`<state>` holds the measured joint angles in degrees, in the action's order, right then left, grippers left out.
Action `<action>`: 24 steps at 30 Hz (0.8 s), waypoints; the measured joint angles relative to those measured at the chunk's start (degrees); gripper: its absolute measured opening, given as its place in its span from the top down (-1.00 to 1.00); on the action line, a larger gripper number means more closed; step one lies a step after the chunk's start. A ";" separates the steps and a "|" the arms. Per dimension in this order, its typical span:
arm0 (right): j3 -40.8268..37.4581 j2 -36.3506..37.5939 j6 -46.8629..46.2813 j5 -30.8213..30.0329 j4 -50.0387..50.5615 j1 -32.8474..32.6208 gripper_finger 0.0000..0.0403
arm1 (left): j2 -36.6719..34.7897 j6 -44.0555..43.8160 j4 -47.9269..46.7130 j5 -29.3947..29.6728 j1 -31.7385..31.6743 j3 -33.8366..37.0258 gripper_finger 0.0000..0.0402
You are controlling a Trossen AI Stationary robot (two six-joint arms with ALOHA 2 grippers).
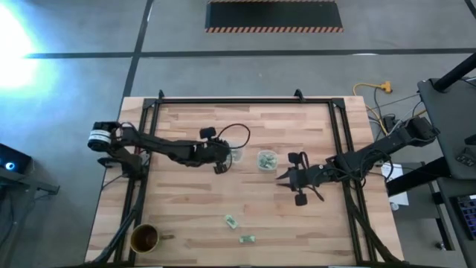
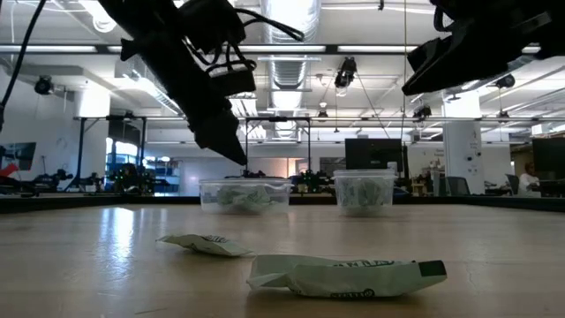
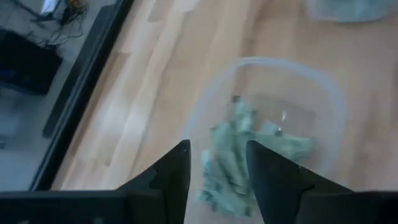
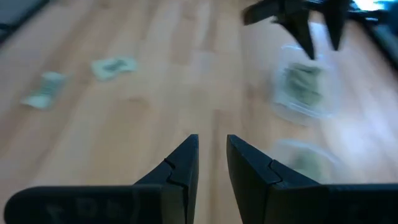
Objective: Pick and place items into bin
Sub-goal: Put the green stevia packet into the right transparent bin
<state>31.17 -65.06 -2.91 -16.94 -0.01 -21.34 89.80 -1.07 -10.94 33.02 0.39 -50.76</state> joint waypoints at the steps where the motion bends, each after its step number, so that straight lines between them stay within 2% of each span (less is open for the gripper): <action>1: -0.25 0.00 0.05 2.06 -0.98 -0.02 0.64 | -0.30 -0.08 -0.13 -0.66 0.61 0.02 0.30; 6: -2.55 -2.24 1.21 13.64 -12.01 -0.17 0.64 | -1.57 -1.71 -0.47 -2.98 5.71 0.60 0.30; 11: -3.42 -10.56 2.47 22.26 -24.71 -1.39 0.64 | -1.62 -3.03 -0.18 -3.54 11.96 0.98 0.30; 18: -1.06 -27.27 3.15 29.19 -39.58 -5.35 0.64 | -1.62 -3.19 0.01 -3.37 17.52 1.18 0.30; 24: 5.74 -37.63 3.89 29.43 -40.84 -7.60 0.64 | -1.61 -5.04 0.25 -3.30 19.35 1.30 0.30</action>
<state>36.91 -102.69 0.98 12.49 -40.85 -28.94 88.19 -6.10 -10.68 29.72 19.74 -49.46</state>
